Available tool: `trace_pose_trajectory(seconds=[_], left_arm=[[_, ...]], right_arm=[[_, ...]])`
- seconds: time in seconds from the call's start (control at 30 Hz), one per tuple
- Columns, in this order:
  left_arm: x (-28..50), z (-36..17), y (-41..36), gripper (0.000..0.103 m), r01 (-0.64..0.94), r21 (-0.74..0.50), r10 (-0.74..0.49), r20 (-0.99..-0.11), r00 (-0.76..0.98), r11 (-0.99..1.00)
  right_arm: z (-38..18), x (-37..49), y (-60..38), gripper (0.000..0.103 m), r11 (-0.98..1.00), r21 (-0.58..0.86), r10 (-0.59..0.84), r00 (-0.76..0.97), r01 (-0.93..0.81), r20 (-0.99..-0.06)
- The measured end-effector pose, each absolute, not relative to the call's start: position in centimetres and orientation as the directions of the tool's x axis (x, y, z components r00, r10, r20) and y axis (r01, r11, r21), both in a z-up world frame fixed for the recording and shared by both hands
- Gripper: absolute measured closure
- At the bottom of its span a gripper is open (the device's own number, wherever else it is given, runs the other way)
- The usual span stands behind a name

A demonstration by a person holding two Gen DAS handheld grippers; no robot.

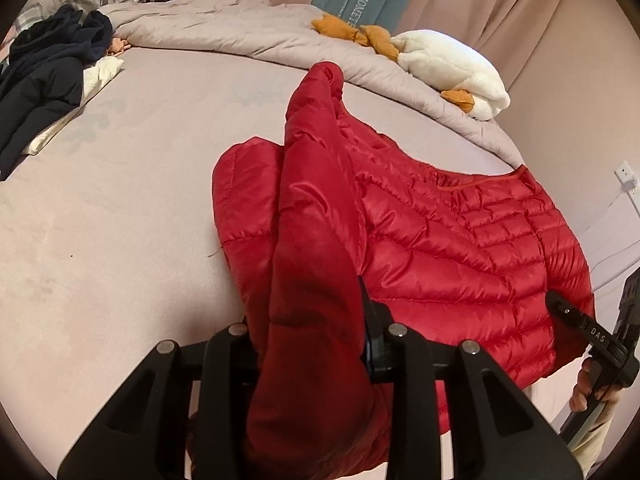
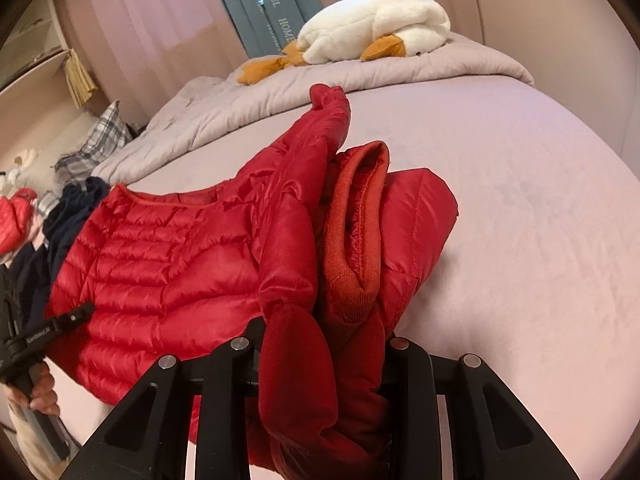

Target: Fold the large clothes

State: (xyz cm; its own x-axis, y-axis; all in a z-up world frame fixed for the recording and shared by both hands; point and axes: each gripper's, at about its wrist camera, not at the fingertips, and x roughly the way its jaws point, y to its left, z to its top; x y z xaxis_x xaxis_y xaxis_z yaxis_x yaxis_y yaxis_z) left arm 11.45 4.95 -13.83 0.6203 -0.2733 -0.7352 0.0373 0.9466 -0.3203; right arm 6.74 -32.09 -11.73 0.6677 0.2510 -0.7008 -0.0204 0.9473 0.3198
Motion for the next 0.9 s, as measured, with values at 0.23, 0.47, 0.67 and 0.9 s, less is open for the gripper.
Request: trace_pose_trajectory(seconds=[0.23,0.47,0.67,0.9], left_arm=[[12.3,-16.6,4.4,0.068,0.008,-0.266,-0.224,-0.794,0.566,0.964],[12.1,-18.1,4.8,0.061,-0.026,-0.272,-0.214,-0.81,0.547,0.962],[11.4,-18.3,4.8,0.052,-0.042,-0.268,-0.202,-0.811,0.549,0.963],[9.6,-17.8,5.9,0.034,-0.076,-0.257,-0.169,-0.803,0.571,0.964]], right_arm=[[-14.6,8.3,-32.4,0.071,0.95,0.312,0.232,0.616,0.023,-0.752],[-15.9,9.0,-32.1,0.065,0.954,0.296,0.215,0.588,0.043,-0.78],[-16.3,8.6,-32.3,0.057,0.953,0.294,0.202,0.583,0.067,-0.787],[-15.3,7.6,-32.4,0.028,0.977,0.179,0.078,0.591,0.114,-0.803]])
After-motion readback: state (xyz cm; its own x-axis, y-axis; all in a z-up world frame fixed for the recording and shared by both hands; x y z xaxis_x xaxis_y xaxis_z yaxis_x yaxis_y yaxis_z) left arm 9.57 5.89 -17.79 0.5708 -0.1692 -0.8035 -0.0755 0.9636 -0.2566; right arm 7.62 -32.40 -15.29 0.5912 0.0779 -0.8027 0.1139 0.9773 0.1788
